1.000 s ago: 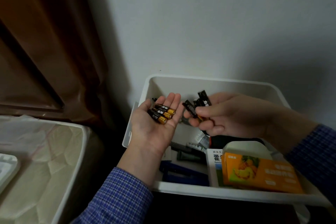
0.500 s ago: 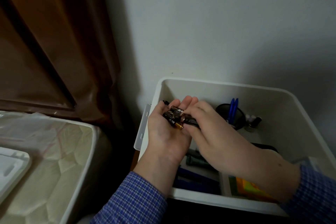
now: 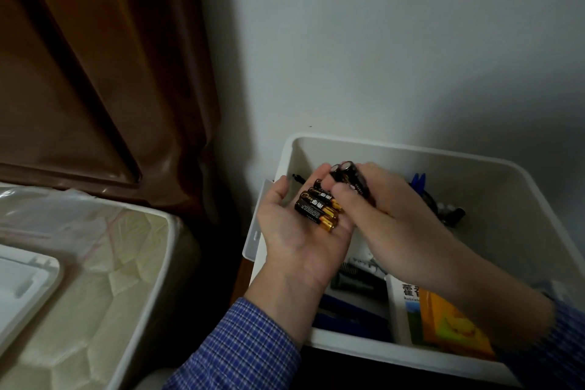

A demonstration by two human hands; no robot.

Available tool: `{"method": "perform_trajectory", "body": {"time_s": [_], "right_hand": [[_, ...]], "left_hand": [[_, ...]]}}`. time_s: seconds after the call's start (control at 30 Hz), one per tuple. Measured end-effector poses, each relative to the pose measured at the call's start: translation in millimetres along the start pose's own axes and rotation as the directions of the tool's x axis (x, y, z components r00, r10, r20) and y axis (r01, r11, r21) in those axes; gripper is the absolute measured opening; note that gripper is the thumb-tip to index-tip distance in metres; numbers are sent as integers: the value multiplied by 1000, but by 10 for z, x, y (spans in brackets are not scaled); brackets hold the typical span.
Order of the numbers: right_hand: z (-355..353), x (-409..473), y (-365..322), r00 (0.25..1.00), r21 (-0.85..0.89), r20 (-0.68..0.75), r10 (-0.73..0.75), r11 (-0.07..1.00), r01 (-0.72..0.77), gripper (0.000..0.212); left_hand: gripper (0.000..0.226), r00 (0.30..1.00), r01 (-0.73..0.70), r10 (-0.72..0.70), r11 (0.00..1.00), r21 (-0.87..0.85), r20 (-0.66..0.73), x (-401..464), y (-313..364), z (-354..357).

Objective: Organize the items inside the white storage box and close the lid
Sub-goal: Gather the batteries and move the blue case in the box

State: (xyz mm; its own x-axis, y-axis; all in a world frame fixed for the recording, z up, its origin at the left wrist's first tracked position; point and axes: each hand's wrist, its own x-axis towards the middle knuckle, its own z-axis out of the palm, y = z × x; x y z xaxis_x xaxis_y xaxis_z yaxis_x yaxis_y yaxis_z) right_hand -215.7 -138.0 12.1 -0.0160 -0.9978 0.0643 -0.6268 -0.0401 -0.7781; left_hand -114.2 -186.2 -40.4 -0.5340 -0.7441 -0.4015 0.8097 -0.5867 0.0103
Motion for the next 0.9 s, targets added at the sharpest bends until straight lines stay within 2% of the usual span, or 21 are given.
{"method": "perform_trajectory", "body": {"time_s": [0.13, 0.27, 0.33, 0.47, 0.57, 0.63, 0.77, 0.9], "right_hand": [[-35, 18, 38, 998, -320, 10, -62, 945, 62, 12], [68, 63, -72, 994, -599, 100, -51, 795, 101, 35], [110, 68, -113, 991, -663, 108, -72, 738, 126, 38], [84, 41, -102, 994, -584, -5, -105, 808, 83, 33], [48, -2, -30, 982, -512, -76, -171, 852, 108, 16], [-47, -17, 42, 969, -405, -160, -187, 908, 109, 4], [-354, 79, 235, 928, -195, -323, -184, 973, 125, 17], [-478, 312, 441, 944, -153, -316, -99, 987, 53, 15]], "left_hand": [[58, 1000, -2, 3, 998, 67, -21, 4, -19, 5], [60, 999, 15, -7, 990, 141, -52, -12, -36, -6], [59, 998, 33, -22, 984, 175, -65, -24, -30, 0], [54, 995, 41, -18, 974, 222, -103, -28, -44, 36], [37, 992, 40, -7, 963, 268, -125, -9, -73, 72], [30, 989, 68, -31, 961, 266, -144, 26, -66, 37], [32, 956, 240, -176, 929, 283, -233, 55, -44, -3], [36, 947, 273, -219, 934, 232, -235, 58, -28, 13]]}}
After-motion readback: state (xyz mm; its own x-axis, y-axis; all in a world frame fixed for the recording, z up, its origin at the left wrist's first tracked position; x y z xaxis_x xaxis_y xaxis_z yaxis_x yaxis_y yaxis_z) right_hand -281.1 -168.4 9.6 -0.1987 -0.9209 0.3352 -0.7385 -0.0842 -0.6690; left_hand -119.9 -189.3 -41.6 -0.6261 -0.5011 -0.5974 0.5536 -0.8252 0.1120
